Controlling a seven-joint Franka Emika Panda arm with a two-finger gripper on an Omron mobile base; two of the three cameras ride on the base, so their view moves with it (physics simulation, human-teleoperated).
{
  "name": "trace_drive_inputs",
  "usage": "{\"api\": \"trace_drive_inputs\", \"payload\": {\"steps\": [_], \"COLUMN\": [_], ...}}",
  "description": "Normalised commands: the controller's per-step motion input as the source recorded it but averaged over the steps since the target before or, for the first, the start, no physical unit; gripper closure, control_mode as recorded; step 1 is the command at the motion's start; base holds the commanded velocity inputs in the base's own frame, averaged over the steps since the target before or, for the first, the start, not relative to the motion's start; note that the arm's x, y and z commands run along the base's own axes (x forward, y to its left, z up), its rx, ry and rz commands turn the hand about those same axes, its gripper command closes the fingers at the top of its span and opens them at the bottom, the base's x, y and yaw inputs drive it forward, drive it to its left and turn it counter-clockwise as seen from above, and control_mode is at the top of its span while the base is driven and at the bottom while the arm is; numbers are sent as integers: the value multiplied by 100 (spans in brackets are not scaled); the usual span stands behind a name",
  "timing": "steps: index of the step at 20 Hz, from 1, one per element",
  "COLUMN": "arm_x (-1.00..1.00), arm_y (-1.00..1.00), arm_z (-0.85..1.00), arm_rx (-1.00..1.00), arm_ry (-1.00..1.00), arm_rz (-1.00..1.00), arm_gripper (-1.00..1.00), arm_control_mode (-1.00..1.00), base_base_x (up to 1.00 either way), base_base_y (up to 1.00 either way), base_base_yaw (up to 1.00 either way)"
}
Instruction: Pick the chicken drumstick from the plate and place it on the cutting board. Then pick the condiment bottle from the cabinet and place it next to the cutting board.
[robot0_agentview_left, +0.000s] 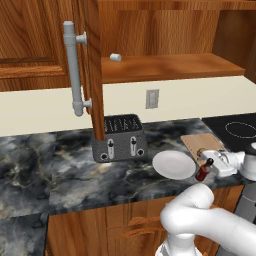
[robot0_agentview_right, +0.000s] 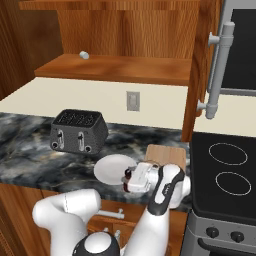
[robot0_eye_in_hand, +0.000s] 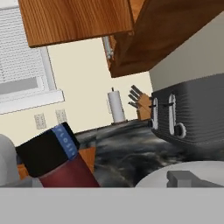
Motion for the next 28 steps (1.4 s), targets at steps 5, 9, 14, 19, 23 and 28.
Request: {"api": "trace_drive_inputs", "payload": {"steps": [5, 9, 14, 19, 23, 28], "arm_x": [0, 0, 2, 6, 7, 6], "arm_y": [9, 1, -12, -46, -31, -26], "arm_z": [0, -3, -21, -44, -14, 0], "arm_rx": [0, -2, -14, -22, -10, -2], "arm_ry": [10, 1, 0, -1, -1, -2], "arm_rz": [0, 0, -1, -3, -2, -3], "arm_gripper": [-100, -100, -100, -100, -100, -100], "arm_control_mode": [-100, -100, -100, -100, -100, -100], "base_base_x": [0, 0, 0, 0, 0, 0], "base_base_y": [0, 0, 0, 0, 0, 0], "base_base_yaw": [0, 0, 0, 0, 0, 0]}}
